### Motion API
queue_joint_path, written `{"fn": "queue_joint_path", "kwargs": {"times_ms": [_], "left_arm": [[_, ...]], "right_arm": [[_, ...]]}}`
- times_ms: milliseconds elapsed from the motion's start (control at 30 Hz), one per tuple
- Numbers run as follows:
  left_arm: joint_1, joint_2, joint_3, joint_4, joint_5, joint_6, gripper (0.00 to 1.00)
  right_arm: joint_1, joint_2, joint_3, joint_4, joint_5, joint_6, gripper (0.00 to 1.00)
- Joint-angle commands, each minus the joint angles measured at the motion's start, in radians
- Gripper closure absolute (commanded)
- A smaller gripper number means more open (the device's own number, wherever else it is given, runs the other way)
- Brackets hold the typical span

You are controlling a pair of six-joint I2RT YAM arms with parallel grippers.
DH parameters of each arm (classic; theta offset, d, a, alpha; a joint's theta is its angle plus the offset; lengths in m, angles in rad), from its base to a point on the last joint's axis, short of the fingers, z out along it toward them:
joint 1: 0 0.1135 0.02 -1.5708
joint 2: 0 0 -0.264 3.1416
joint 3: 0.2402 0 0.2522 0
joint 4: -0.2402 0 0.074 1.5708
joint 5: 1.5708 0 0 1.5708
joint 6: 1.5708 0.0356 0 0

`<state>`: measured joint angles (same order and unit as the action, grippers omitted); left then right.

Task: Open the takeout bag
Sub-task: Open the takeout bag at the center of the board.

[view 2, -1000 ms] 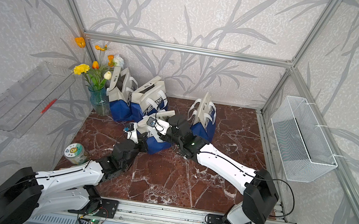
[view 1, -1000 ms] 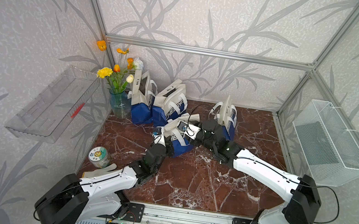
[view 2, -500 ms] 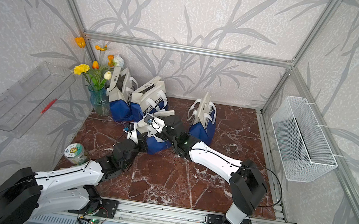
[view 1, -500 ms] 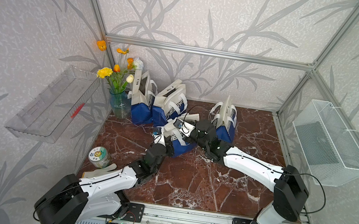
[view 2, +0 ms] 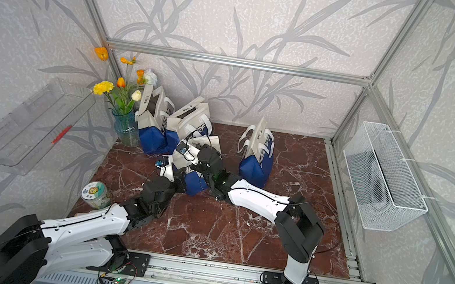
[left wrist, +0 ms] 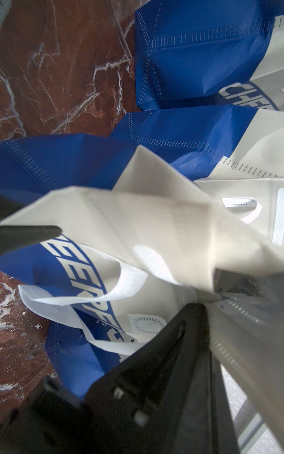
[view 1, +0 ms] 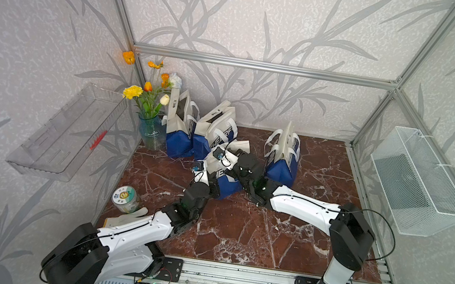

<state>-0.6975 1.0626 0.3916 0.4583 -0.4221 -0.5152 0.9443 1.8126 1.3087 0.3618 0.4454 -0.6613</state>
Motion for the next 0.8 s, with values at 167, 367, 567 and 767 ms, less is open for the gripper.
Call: {"fn": "queue_joint_path", "kwargs": {"times_ms": [167,367,567,767], "left_arm": [[-0.003,0.014,-0.014,-0.14,-0.004,-0.001,1.0],[-0.002,0.03,-0.01,-0.158,-0.005,-0.01,1.0],[-0.003,0.016,-0.005,-0.201,-0.023,-0.007,1.0],[-0.002,0.007,-0.011,-0.223,-0.034,-0.011,1.0]], "right_arm": [[0.02,0.005,0.124,-0.016,0.252,-0.44,1.0],[0.024,-0.01,0.202,-0.077,0.28,-0.614,1.0],[0.022,0.015,0.323,-0.165,0.284,-0.711,1.0],[0.011,0.064,0.446,-0.342,0.278,-0.695,1.0]]}}
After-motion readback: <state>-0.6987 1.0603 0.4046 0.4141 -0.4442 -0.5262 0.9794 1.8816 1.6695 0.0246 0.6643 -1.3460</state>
